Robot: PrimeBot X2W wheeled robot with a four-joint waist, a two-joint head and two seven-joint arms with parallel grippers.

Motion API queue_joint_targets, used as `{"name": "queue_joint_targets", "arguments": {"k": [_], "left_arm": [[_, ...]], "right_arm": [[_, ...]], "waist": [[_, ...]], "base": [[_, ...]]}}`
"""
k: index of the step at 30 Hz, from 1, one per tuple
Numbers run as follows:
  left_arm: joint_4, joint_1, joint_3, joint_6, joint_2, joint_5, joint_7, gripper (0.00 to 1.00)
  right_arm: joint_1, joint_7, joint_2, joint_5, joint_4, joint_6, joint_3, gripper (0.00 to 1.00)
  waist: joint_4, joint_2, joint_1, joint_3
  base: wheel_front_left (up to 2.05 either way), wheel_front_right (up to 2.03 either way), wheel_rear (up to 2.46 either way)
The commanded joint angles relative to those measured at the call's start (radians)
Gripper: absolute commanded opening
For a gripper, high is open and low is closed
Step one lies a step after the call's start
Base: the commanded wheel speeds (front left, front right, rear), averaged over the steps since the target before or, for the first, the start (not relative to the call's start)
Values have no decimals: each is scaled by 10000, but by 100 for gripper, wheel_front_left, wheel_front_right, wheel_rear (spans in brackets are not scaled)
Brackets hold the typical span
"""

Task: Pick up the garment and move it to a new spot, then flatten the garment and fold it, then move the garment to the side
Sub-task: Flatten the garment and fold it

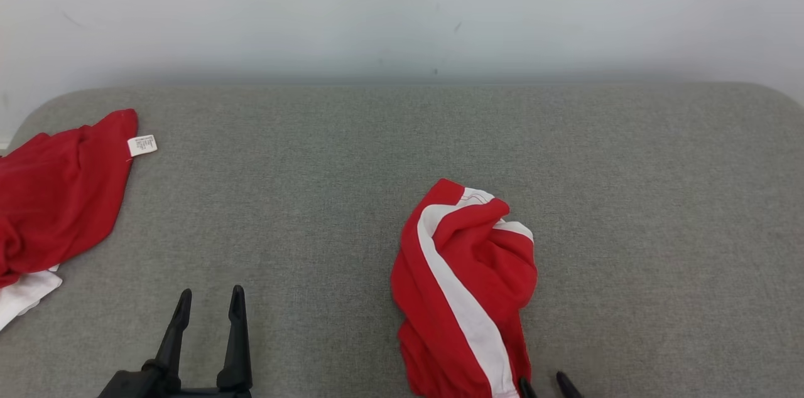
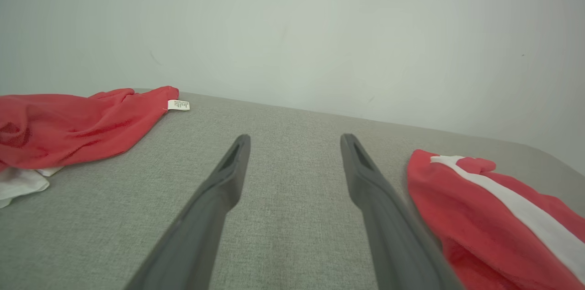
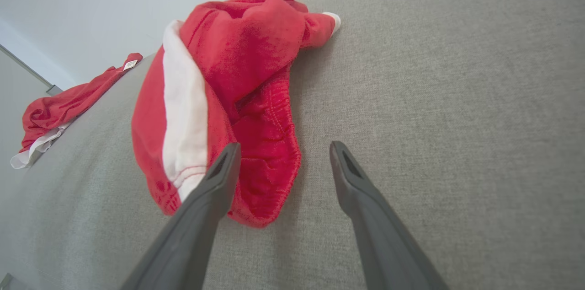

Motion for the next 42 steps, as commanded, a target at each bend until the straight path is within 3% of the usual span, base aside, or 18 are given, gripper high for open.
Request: {"name": "queue_joint_targets", "arguments": {"k": [1,8,9,10,12,13,20,26,32,35,38,39,41,42], "left_arm": [[15,-73,19,9,3,21,-27,100],[21,-24,54,8,3,-36,-27,100],[34,-27,44,8,1,-47,-27,100],[47,-32,32,8,1,-60,-27,100],[74,-44,18,8,1,-85,-27,100],[87,-52,15,8,4,-100,-27,100],[46,37,55,8,0,-150,-27,100],[39,199,78,8,4,-255,-27,100],[40,213,4,8,4,-282,-27,100],[53,239,-28,8,1,-318,-27,100],[87,259,-64,8,3,-353,-27,100],[91,253,-82,8,1,-364,-27,100],[97,312,-110,8,1,-411,-27,100],[101,336,-114,8,1,-423,-27,100]], "right_arm": [[-46,-13,62,108,254,14,32,100],[-700,-7,337,1113,1939,14,713,98],[-846,-2,348,1267,2147,14,857,80],[-952,3,371,1410,2384,14,1032,42],[-1236,29,420,1643,2771,14,1431,4],[-1390,24,429,1724,2897,14,1562,0],[-1931,-13,19,1120,2537,14,1051,0],[-2558,-11,-508,597,789,14,-601,0],[-2940,-11,-815,218,-576,14,-1366,0],[-2876,-11,-977,295,-215,14,-1100,0],[-2874,22,-1180,468,893,14,-481,0],[-2936,10,-1209,563,1236,14,-409,22],[-2987,-2,-1202,707,1737,14,-343,100],[-2999,-11,-1183,769,1859,14,-377,100]], "waist": [[71,0,0,-27],[124,0,0,-17],[128,0,0,-20],[138,0,0,-26],[163,0,0,-48],[181,0,0,-63],[262,0,0,-180],[232,0,0,-302],[292,0,0,-459],[324,0,0,-527],[374,0,0,-593],[391,0,0,-615],[413,0,0,-643],[418,0,0,-650]], "base": [[0,0,0],[0,0,0],[0,0,0],[0,0,0],[0,0,0],[0,0,0],[0,0,0],[0,0,0],[0,0,0],[0,0,0],[0,0,0],[0,0,0],[0,0,0],[0,0,0]]}}
